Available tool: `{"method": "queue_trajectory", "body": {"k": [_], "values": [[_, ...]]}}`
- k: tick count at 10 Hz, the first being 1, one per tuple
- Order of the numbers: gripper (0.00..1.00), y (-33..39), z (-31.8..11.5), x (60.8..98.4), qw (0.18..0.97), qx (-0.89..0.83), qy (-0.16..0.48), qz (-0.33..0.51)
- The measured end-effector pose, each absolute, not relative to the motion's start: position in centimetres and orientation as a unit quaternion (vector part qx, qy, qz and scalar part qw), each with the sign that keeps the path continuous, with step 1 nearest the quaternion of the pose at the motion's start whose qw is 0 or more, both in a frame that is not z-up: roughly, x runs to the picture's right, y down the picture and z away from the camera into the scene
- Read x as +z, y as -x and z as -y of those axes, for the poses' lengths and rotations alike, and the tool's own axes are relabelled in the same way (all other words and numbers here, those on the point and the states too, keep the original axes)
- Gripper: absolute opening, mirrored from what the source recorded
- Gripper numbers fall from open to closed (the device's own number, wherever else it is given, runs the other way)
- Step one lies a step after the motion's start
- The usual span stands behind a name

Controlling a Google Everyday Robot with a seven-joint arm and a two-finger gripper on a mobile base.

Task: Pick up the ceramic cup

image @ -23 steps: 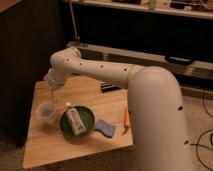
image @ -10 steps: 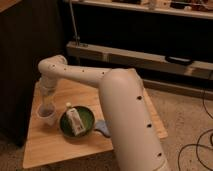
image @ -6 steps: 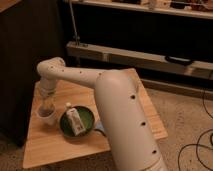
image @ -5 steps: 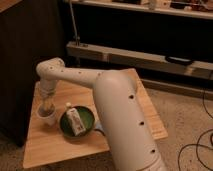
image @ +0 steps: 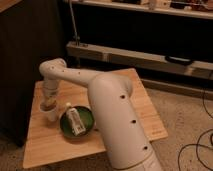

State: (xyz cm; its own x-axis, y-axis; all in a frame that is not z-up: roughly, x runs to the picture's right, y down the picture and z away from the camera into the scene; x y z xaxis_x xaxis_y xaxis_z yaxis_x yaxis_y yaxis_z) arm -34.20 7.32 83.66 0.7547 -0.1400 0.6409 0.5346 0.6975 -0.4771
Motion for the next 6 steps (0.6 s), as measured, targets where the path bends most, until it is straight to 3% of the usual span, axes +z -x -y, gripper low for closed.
{"method": "queue_trajectory", "body": {"k": [1,6], "values": [[0.0,34.1,-6.8,82.3,0.872,-0.194,0.334,0.3],[0.0,31.9,-3.0,72.7,0.86,-0.186,0.327,0.345]]}}
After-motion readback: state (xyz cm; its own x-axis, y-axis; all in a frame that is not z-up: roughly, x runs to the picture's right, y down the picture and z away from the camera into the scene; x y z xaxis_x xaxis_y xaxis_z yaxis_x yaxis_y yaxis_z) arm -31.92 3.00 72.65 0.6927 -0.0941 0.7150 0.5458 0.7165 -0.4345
